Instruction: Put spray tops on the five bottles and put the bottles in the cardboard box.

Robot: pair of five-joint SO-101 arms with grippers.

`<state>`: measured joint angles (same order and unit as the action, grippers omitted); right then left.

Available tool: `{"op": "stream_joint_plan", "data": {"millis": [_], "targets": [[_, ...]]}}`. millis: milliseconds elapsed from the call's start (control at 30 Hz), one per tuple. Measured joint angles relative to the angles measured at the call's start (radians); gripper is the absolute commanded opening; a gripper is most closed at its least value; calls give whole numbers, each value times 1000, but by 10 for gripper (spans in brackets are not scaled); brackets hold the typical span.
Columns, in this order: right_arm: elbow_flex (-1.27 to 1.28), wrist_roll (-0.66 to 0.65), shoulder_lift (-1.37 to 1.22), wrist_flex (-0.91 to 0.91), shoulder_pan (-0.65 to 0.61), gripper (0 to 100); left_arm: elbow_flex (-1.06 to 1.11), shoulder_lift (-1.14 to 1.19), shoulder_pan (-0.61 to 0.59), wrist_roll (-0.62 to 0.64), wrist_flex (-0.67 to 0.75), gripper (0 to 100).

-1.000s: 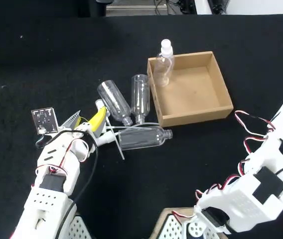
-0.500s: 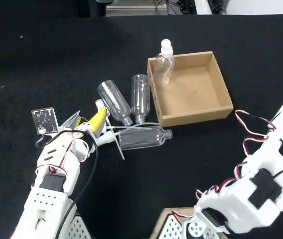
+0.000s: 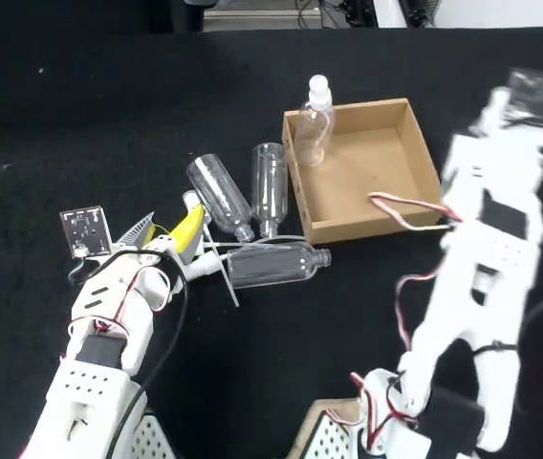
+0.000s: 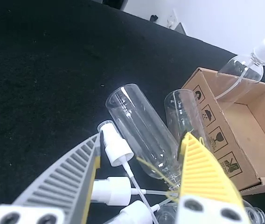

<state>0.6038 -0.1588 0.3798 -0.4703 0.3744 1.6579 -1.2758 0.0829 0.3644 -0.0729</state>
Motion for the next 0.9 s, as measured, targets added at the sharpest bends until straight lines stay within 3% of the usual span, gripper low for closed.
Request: {"op": "stream_joint_plan", "data": {"millis": [267, 467, 900], "targets": [[0, 43, 0, 3, -207, 11, 0, 0, 0, 0, 0, 266], [0, 253, -147, 215, -219, 11, 0, 0, 0, 0, 0, 266], [2, 281, -423, 526, -227, 11, 0, 0, 0, 0, 0, 266]]}}
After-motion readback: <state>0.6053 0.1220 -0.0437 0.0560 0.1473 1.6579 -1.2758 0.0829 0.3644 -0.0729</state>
